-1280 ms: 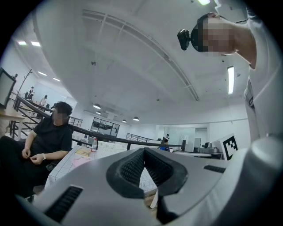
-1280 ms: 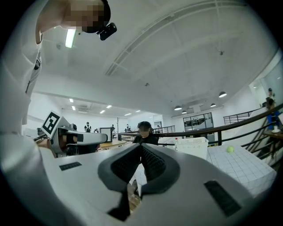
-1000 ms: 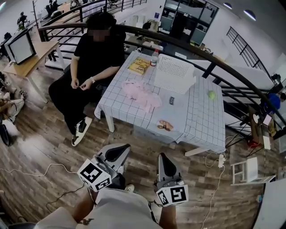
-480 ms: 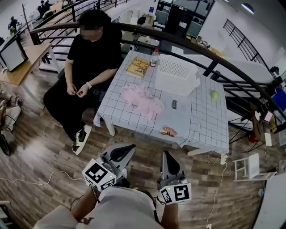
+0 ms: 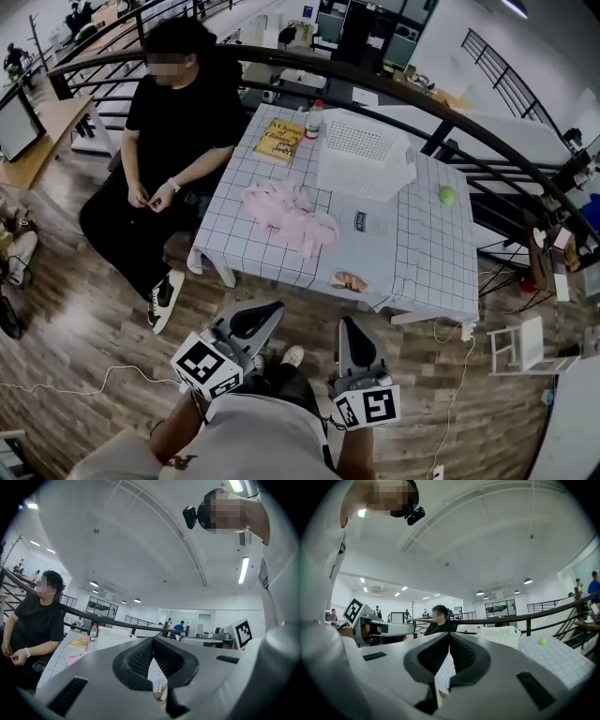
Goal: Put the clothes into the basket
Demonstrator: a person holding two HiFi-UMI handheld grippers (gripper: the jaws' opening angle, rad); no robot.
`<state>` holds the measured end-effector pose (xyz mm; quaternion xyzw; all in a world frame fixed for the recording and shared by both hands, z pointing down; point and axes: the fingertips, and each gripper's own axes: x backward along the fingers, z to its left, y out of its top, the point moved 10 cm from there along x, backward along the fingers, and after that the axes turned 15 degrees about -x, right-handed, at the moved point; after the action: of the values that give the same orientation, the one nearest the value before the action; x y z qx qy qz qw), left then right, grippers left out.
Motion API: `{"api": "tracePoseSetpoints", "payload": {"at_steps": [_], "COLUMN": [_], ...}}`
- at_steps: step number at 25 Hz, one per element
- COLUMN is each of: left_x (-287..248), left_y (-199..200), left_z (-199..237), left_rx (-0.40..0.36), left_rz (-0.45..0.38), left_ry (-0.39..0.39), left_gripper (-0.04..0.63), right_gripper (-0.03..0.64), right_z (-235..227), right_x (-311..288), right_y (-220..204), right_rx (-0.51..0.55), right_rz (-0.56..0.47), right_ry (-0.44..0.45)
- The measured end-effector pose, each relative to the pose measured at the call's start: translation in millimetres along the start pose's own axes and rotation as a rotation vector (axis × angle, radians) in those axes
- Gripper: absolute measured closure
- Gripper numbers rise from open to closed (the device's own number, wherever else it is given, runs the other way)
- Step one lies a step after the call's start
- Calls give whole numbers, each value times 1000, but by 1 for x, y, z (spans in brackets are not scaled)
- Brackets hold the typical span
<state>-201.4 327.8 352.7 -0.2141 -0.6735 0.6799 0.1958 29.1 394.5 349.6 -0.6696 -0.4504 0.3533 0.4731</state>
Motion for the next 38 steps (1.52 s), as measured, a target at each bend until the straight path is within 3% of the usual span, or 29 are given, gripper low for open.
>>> {"api": "tracePoseSetpoints", "payload": {"at_steps": [23, 38], "left_x": [-107, -160], "left_y": [4, -3], "left_z": [6, 47], "left_rx": [-29, -40], "left_rz": [20, 38], "left_ry": [146, 164], "left_gripper": [591, 591], "right_gripper": [598, 598], "right_z": [-113, -149], "right_x": [-61, -120], "right_y": [35, 40], "right_rx": [-7, -21], "right_rz": [13, 47], "right_ry": [162, 198]}}
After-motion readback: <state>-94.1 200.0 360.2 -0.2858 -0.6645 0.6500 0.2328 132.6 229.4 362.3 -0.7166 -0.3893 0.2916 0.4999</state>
